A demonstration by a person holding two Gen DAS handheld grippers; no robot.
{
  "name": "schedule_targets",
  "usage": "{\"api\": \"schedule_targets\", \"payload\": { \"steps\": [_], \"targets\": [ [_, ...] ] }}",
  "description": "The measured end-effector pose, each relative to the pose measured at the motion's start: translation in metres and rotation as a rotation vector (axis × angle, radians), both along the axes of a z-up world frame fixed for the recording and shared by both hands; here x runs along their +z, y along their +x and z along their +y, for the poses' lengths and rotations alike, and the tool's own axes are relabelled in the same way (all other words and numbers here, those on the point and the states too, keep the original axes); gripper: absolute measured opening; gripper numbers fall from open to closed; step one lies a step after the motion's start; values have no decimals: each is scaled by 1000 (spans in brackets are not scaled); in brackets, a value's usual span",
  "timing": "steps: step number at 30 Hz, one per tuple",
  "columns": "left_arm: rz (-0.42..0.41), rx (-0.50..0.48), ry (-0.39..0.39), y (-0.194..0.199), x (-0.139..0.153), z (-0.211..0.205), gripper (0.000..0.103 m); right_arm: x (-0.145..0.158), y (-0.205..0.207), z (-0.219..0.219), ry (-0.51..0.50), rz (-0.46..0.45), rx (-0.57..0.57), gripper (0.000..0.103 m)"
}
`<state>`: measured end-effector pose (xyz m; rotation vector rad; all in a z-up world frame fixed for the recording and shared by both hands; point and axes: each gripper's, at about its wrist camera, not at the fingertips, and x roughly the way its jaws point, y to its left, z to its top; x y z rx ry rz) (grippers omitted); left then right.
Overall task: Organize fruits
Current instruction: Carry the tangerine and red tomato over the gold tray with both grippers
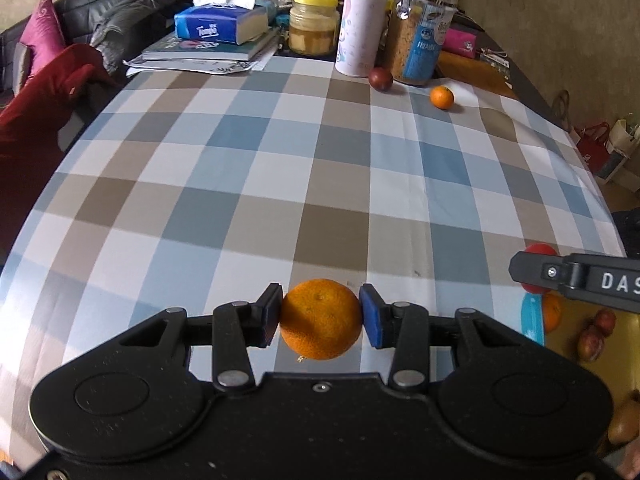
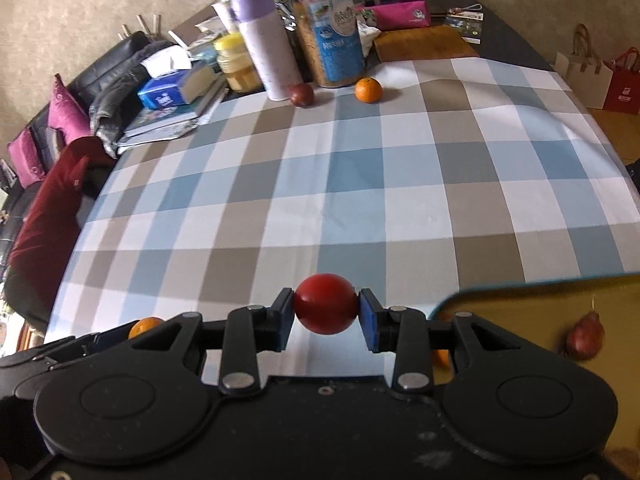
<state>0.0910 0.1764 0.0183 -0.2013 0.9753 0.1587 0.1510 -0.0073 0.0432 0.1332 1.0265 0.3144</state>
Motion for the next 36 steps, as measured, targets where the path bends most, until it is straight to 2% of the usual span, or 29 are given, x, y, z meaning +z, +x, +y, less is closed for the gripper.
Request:
{"api": "schedule_targets", "payload": {
  "steps": [10, 18, 24, 36],
  "targets": [
    [-11, -14, 0, -45, 8, -17, 51, 11, -65, -23, 0, -1, 6, 37],
    [-7, -119, 8, -58, 12, -59, 51, 7, -92, -56, -1, 27, -37, 37],
    [-17, -224, 24, -59, 18, -98, 51, 6, -98, -97, -3, 34, -139, 37],
    [-12, -393, 35, -43, 21, -172, 51, 4, -111, -194, -53, 26, -428, 37]
  ]
}}
